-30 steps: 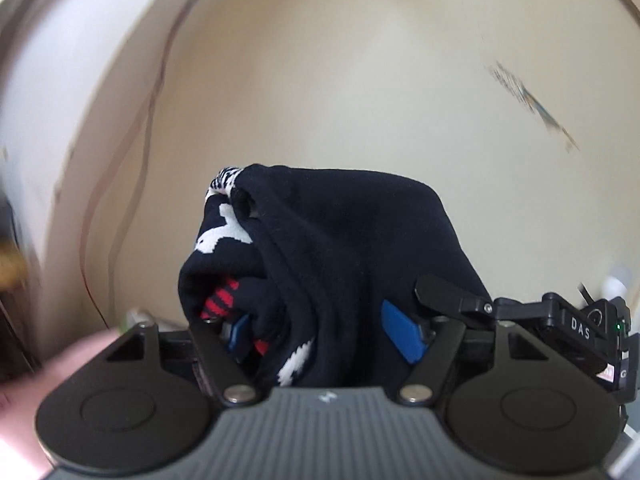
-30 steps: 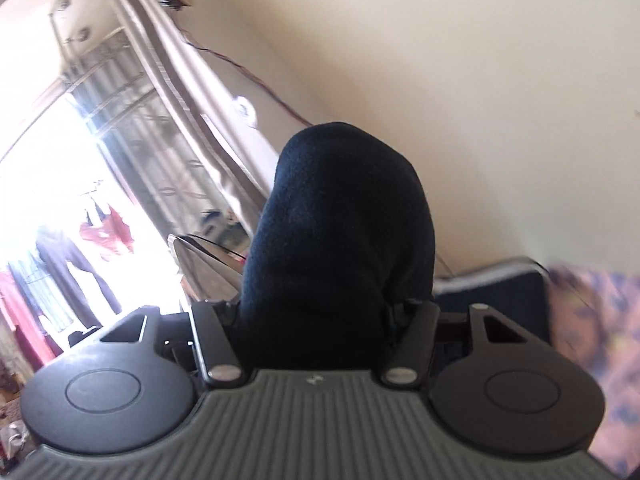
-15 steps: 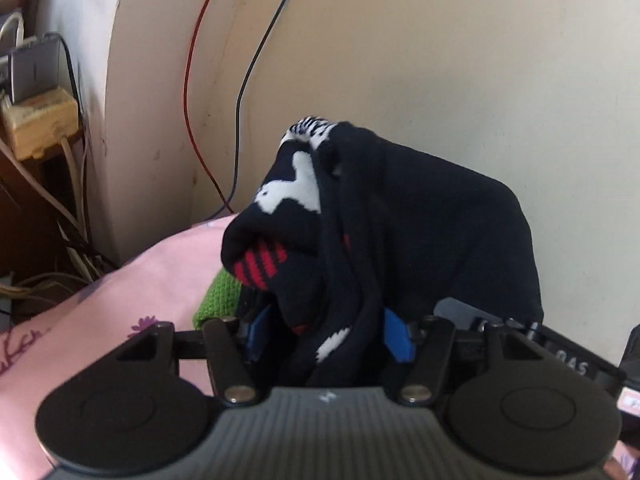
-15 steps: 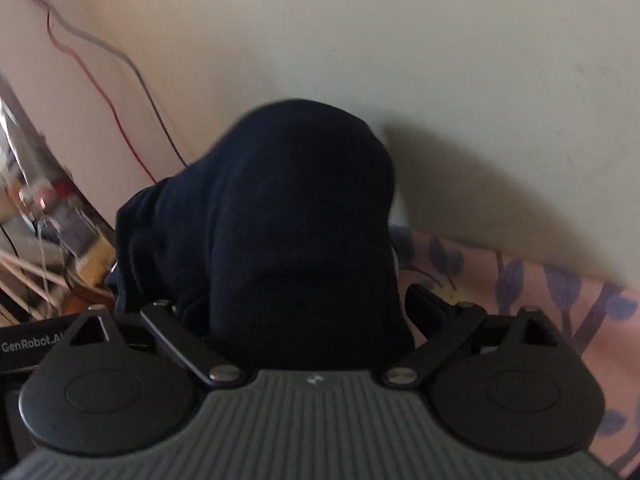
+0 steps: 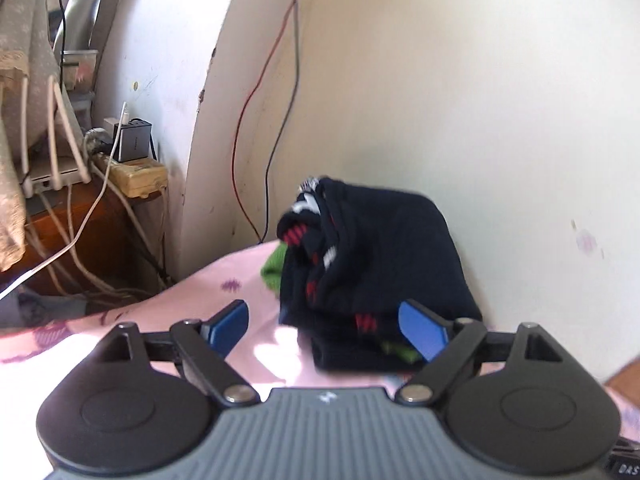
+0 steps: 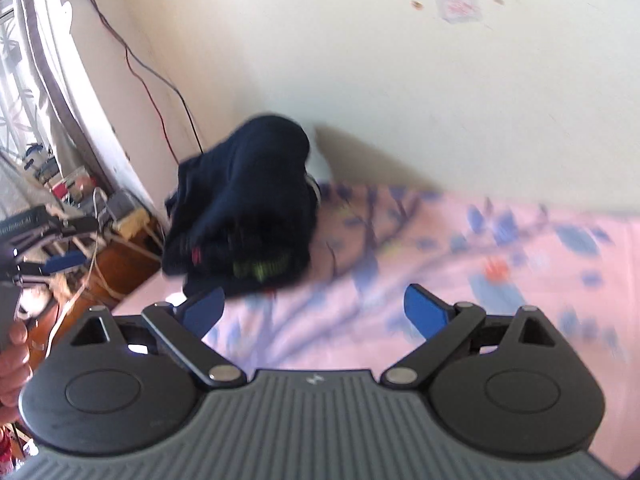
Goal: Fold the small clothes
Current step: 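Lift the bundle with both grippers and set it on the black folded garment, then open both grippers and pull them back from the stacked clothes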
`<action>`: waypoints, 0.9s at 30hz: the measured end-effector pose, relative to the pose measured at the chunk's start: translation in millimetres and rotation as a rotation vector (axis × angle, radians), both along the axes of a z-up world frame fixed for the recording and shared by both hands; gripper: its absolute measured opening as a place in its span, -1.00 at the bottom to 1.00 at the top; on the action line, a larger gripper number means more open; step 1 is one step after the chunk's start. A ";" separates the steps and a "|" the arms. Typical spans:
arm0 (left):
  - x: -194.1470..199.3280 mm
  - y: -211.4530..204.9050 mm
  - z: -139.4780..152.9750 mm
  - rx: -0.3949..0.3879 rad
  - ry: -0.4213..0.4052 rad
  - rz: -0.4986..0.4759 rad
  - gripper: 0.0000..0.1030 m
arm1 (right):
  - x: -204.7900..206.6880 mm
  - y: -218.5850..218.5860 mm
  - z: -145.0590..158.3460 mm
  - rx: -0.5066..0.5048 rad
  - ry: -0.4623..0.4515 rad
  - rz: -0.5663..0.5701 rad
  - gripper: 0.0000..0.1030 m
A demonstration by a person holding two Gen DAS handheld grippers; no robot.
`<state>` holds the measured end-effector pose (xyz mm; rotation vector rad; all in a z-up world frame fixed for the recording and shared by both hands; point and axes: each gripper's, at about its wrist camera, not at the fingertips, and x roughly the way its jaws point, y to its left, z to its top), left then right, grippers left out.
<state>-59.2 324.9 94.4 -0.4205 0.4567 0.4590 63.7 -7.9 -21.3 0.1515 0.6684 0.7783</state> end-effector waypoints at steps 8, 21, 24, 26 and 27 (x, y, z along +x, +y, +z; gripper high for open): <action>-27.1 -106.2 -32.4 0.124 0.143 -0.017 0.95 | -67.0 -4.8 -17.4 -0.010 -0.028 -0.003 0.90; -36.8 -172.7 -44.7 0.210 0.227 0.073 0.99 | -82.5 -28.7 -32.0 0.054 -0.062 0.000 0.90; -35.9 -175.3 -43.6 0.221 0.236 0.086 1.00 | -84.0 -28.3 -32.0 0.053 -0.067 0.003 0.90; -35.4 -175.7 -42.9 0.225 0.239 0.094 1.00 | -85.6 -27.3 -31.9 0.050 -0.076 0.005 0.90; -35.2 -175.2 -43.2 0.224 0.241 0.097 1.00 | -85.9 -26.9 -31.9 0.048 -0.079 0.008 0.90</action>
